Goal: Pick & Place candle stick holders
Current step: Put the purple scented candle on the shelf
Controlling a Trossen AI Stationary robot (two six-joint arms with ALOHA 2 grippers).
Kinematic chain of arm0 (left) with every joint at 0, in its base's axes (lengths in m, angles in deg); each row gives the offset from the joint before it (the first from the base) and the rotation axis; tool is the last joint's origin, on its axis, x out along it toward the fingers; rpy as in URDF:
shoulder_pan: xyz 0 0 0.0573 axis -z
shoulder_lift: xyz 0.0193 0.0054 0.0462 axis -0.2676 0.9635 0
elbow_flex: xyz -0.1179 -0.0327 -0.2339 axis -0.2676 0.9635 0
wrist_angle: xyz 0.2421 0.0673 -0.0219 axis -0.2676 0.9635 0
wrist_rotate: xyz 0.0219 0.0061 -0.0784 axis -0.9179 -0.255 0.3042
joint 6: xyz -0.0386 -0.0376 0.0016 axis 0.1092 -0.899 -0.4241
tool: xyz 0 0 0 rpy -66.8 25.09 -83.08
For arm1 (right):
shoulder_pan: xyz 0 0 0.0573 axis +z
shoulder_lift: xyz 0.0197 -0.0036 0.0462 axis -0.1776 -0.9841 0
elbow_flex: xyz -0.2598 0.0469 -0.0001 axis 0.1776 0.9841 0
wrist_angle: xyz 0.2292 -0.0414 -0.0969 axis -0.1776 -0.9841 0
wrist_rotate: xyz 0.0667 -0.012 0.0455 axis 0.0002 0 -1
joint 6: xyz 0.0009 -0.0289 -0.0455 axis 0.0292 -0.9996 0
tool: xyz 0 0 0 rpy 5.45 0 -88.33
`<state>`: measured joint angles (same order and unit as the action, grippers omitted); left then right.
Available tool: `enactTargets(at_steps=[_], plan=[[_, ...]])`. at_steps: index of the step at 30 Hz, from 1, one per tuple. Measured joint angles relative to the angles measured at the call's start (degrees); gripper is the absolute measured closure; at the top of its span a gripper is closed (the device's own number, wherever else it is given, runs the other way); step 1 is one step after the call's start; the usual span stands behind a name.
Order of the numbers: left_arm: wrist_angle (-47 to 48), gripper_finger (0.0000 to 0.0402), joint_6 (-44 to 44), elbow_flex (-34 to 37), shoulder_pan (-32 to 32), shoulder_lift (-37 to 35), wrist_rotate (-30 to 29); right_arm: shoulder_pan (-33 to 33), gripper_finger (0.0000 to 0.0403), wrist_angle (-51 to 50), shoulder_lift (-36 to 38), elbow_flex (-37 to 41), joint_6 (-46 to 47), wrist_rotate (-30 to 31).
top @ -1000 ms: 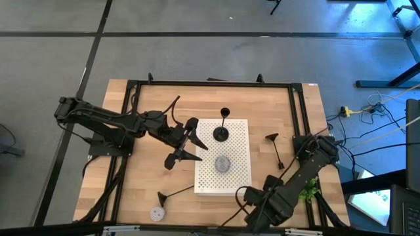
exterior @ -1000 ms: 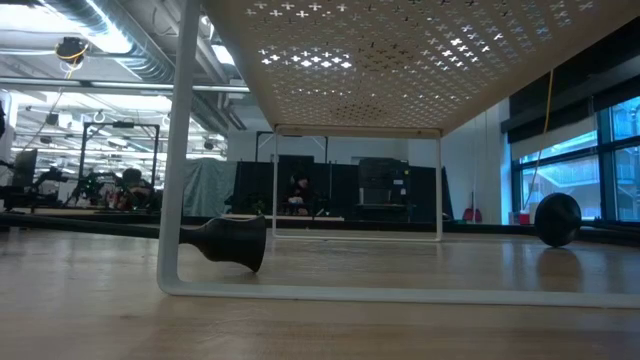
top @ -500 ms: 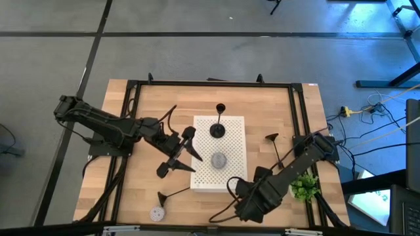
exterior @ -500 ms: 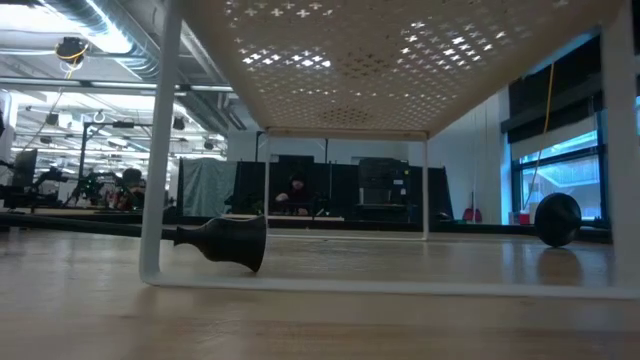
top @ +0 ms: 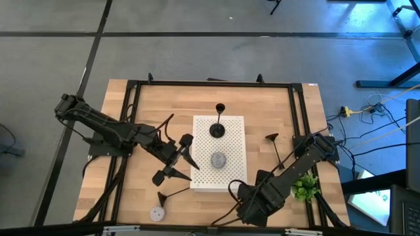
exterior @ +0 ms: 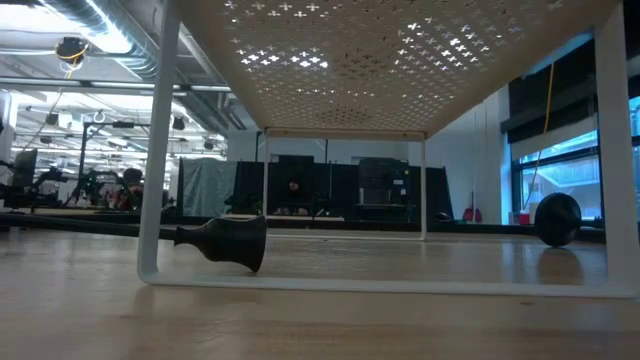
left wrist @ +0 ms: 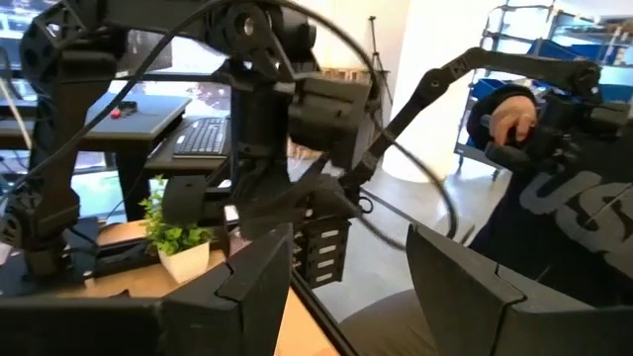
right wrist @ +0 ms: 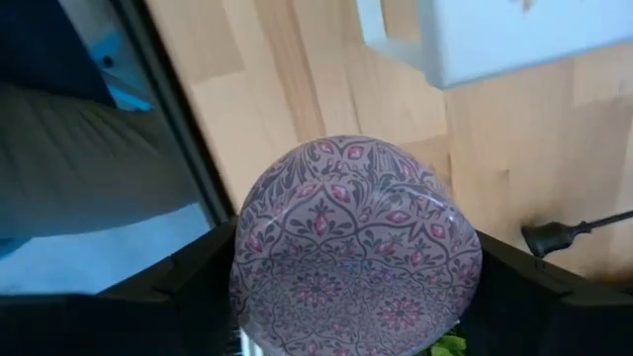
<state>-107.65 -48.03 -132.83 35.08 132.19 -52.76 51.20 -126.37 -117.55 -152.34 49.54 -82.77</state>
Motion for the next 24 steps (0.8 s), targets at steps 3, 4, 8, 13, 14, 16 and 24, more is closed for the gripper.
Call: enactTargets(at_steps=[3,4,8,13,14,16,24], plan=[[0.00,0.0206,0.38,0.00,0.37,0.00,-0.86,0.00,0.0108,0.03,0.00,-3.44,-0.32,1.55],[-0.02,0.0206,0.38,0.00,0.37,0.00,-0.86,0.00,0.0108,-0.01,0.00,-4.79,-0.44,2.55],[0.07,0.0206,0.38,0.00,0.35,0.00,-0.90,-0.37,0.0108,0.02,0.02,-10.21,-2.28,7.46],[0.55,0.0206,0.00,0.00,0.37,0.02,-0.90,-3.21,0.0108,0.04,0.02,-13.07,-4.64,12.41],[0.57,0.0206,-0.02,0.00,0.37,0.02,-0.90,-3.98,0.0108,0.01,0.02,-13.10,-5.02,12.82],[0.61,0.0206,-0.02,0.00,0.37,0.02,-0.90,-5.38,0.0108,0.00,0.02,-13.10,-5.97,13.01],[1.22,0.0206,-0.23,0.00,0.37,0.02,-0.83,-10.47,0.0108,0.00,0.02,-13.10,-11.20,10.68]])
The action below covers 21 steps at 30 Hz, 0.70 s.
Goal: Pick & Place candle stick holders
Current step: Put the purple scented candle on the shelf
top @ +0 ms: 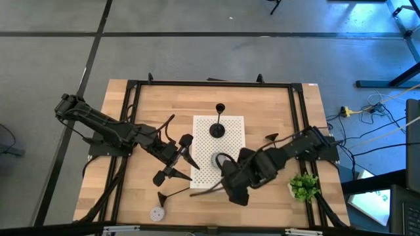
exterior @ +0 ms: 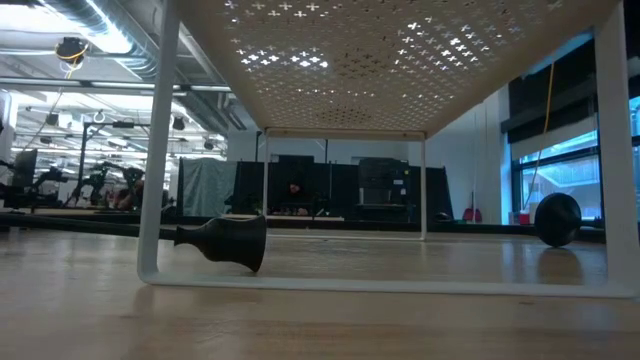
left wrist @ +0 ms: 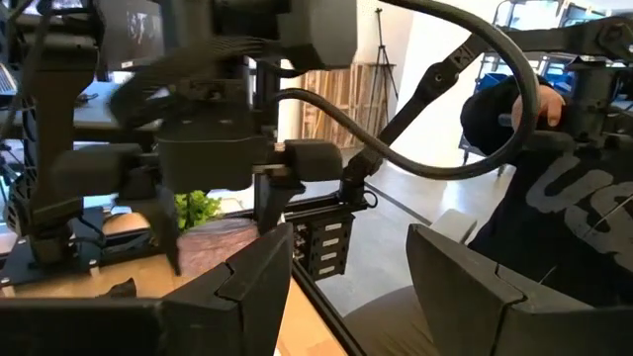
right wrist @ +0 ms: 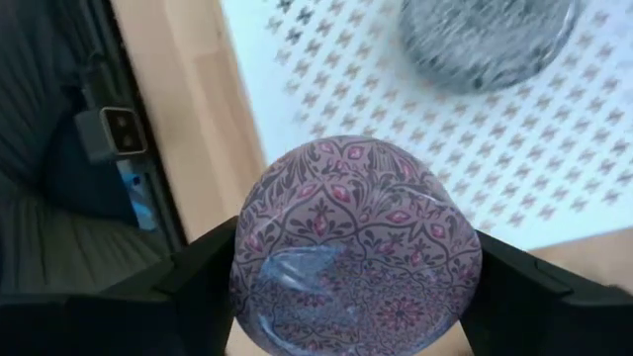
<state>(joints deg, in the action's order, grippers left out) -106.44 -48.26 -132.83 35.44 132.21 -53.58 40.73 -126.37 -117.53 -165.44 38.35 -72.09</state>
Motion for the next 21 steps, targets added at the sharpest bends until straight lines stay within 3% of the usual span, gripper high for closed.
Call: enactTargets(at_steps=[21], plan=[[1.04,0.0206,-0.37,0.00,3.35,0.02,-1.97,-2.84,0.0099,0.00,-0.63,8.44,-5.37,-1.32]])
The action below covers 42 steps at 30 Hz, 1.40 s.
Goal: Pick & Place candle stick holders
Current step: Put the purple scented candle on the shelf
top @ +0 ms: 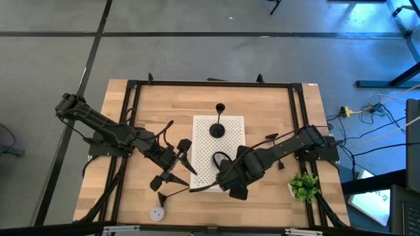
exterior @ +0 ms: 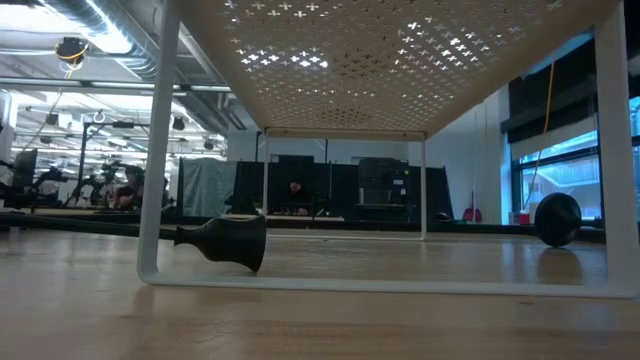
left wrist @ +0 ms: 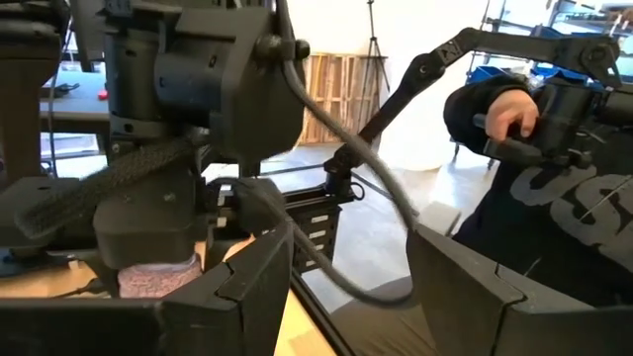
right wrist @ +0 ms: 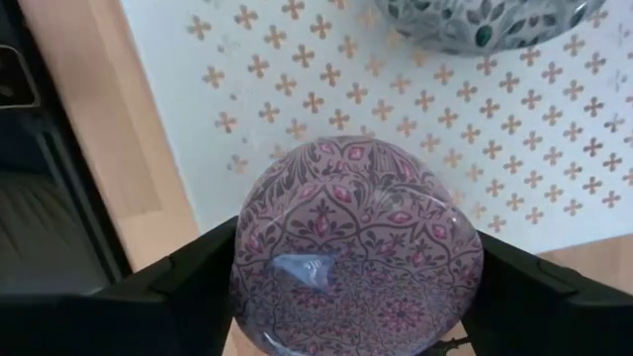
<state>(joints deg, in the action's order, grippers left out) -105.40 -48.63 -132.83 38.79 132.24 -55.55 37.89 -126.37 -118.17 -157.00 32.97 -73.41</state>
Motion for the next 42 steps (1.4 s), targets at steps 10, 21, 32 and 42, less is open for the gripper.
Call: enactTargets(at_steps=[10,21,32,42], plan=[[0.00,0.0206,-0.46,0.00,0.00,0.00,-0.66,-0.02,0.0103,0.01,0.00,0.43,-1.00,1.61],[0.00,0.0206,-0.44,0.00,0.74,-0.02,-0.98,0.00,0.0087,0.00,0.00,0.43,-1.81,1.73],[0.00,0.0206,-0.46,0.00,0.70,0.00,-0.98,0.00,0.0088,0.01,0.02,0.43,-2.57,2.82],[0.00,0.0206,-0.46,0.00,0.70,0.00,-0.96,0.00,0.0088,0.13,0.02,0.43,-2.64,2.90]])
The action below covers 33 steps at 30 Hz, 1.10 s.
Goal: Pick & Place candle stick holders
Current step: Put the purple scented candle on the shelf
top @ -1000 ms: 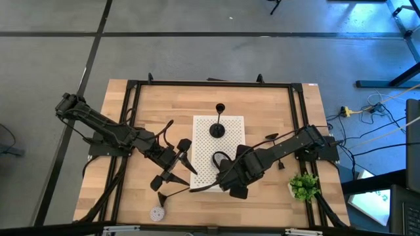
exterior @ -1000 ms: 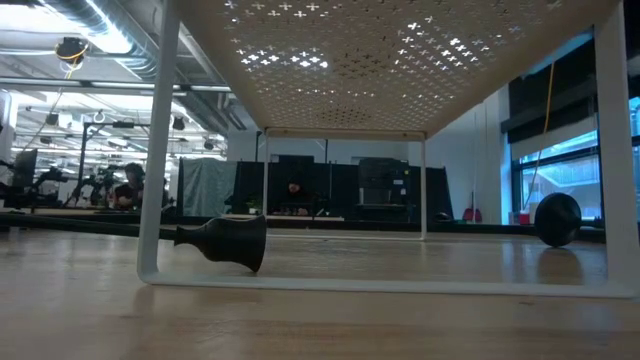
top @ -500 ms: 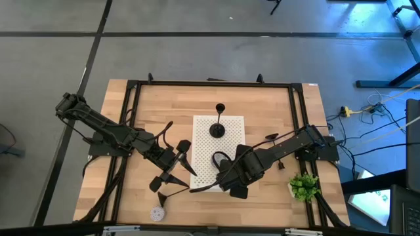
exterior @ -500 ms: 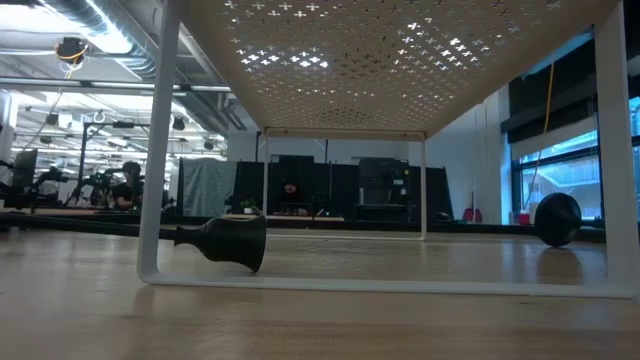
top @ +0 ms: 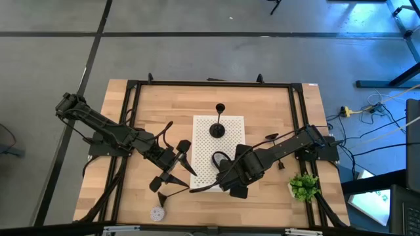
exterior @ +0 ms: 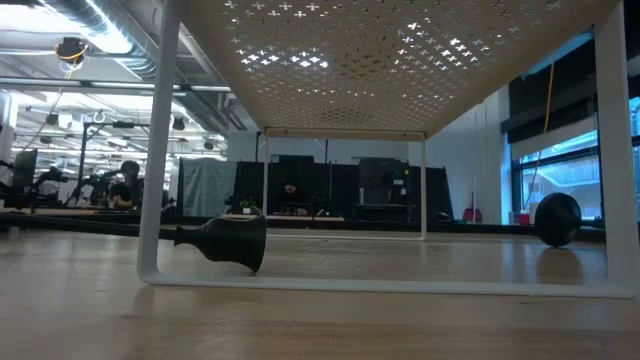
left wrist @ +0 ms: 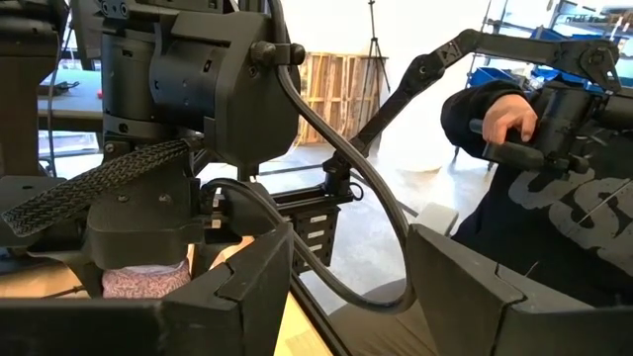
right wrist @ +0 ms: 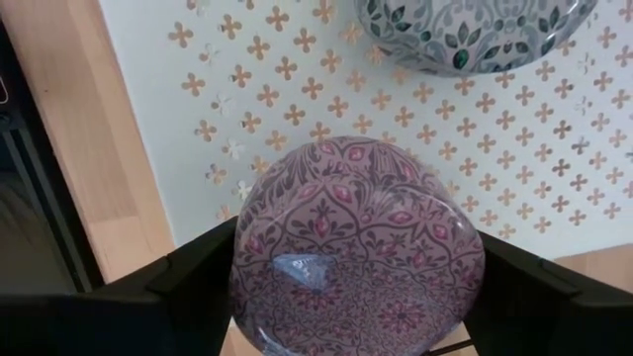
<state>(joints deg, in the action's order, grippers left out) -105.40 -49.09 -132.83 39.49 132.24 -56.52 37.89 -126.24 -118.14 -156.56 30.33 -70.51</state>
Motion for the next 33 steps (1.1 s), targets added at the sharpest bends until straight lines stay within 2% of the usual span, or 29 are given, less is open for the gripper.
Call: enactTargets(at_steps=[4,8,18,33], plan=[[0.00,0.0206,0.00,0.00,0.00,0.00,0.00,0.02,0.0086,0.56,0.00,0.00,-0.51,3.07],[-0.01,0.0206,0.00,0.00,0.00,0.00,0.00,0.00,0.0084,0.55,0.00,0.00,-0.68,3.35],[-0.02,0.0206,0.02,0.00,0.00,-0.01,0.00,0.02,0.0083,0.65,0.00,0.02,-2.34,-0.54],[-0.02,0.0206,0.08,0.00,0.00,0.00,0.02,0.00,0.0074,1.42,0.00,0.02,-3.67,-0.25]])
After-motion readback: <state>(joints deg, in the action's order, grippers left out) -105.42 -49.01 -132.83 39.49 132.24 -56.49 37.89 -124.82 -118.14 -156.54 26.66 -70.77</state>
